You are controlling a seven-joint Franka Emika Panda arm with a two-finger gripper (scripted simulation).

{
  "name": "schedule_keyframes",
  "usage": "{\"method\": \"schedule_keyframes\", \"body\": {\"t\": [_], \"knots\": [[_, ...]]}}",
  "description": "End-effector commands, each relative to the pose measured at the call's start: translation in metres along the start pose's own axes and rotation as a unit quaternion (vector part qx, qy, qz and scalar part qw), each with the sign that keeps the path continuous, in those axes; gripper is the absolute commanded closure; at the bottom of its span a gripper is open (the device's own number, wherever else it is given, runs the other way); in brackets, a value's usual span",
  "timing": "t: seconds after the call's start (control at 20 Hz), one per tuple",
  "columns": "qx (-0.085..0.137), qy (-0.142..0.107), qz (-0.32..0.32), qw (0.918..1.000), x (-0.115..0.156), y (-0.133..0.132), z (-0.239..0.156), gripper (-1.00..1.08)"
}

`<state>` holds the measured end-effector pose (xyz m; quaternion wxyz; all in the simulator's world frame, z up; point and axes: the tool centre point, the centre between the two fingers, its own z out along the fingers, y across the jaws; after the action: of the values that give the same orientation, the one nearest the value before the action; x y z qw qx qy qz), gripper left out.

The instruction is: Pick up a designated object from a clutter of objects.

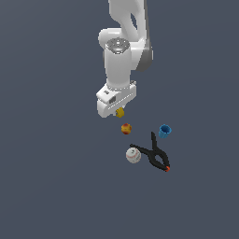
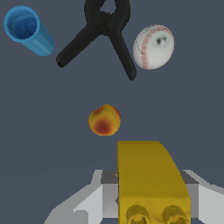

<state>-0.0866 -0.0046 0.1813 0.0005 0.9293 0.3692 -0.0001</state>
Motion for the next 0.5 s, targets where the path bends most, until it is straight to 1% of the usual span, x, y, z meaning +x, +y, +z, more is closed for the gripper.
{"method": "schedule_keyframes", "body": {"t": [0.0, 0.45], "knots": [[0.0, 0.0, 0.0, 1.0, 0.007, 0.001, -0.022, 1.08], [0.0, 0.0, 0.0, 1.0, 0.036, 0.008, -0.102, 1.08]]}}
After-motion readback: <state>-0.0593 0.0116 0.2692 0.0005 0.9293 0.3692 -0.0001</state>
